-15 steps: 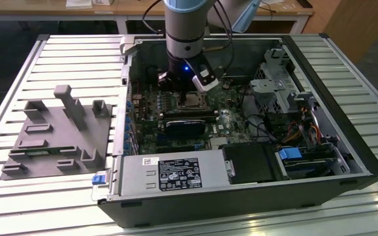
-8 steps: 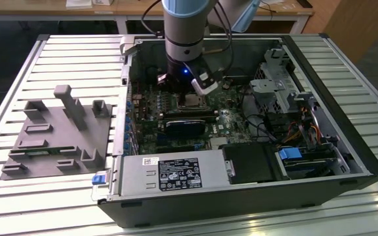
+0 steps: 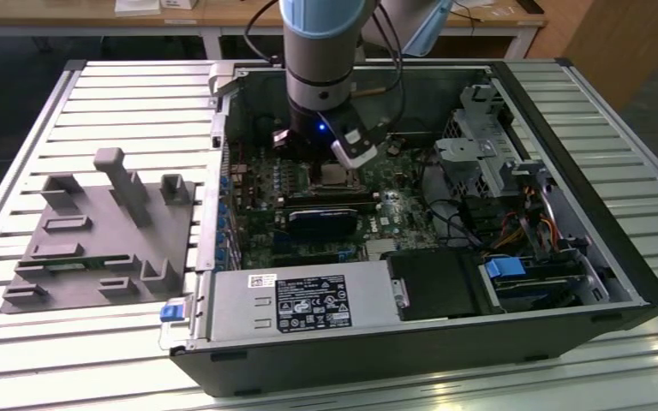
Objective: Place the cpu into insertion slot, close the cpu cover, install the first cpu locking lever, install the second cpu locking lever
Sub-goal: 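Close the cpu cover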
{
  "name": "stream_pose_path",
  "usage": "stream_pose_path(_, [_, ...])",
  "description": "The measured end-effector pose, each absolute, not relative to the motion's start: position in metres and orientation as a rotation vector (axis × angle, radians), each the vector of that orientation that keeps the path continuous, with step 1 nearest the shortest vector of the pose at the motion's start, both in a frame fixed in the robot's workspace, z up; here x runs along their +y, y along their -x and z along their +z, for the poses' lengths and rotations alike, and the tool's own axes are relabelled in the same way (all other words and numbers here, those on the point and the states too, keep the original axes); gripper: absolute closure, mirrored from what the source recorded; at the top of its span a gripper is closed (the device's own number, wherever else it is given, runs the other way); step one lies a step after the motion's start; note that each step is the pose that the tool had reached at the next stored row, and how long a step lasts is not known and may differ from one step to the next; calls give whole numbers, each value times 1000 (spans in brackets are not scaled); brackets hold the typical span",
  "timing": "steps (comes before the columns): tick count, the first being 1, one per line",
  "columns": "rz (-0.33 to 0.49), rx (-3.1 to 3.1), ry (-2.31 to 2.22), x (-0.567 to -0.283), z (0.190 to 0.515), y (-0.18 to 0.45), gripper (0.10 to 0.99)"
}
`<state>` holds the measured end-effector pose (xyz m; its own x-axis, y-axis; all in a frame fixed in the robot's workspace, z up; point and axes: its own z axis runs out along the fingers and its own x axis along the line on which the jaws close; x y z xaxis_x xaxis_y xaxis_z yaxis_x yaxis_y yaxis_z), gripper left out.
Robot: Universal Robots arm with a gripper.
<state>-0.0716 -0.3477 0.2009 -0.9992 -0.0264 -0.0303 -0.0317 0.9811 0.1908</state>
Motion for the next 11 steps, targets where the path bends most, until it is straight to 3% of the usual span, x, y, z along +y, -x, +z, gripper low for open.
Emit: stream_pose_path(11, [336,3095,45,-351,198,72,980])
